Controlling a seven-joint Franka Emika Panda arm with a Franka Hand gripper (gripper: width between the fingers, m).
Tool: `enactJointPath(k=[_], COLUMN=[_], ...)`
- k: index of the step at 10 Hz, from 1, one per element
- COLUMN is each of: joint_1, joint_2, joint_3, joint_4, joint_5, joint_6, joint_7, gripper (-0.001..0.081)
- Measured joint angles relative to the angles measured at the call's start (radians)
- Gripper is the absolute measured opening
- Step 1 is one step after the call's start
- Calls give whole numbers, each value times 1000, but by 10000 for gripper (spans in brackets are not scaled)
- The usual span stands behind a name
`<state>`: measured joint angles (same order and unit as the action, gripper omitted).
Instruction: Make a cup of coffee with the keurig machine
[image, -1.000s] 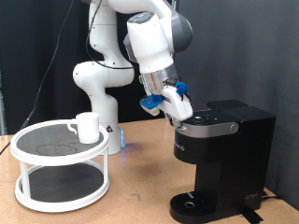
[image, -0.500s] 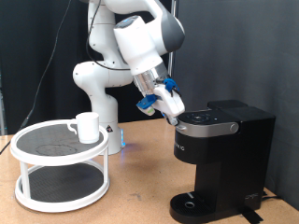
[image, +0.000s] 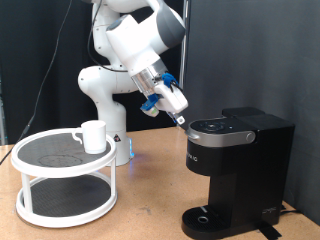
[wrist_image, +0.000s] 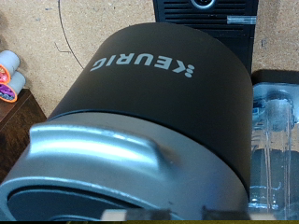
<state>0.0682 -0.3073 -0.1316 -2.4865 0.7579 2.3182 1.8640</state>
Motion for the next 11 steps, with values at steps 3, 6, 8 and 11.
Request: enactJointPath(k=[3,6,8,11], joint_1=[-3,-20,-42,-68], joint_2=[3,-4,-26,-77], joint_3=[1,-13,-39,-60], joint_4=[-11,-30,-37,-61], joint_5=[-28,-35,-60,-68], joint_6=[-4,-61,-124,-137], joint_7=[9,7,-2,-9], gripper=[0,0,0,0])
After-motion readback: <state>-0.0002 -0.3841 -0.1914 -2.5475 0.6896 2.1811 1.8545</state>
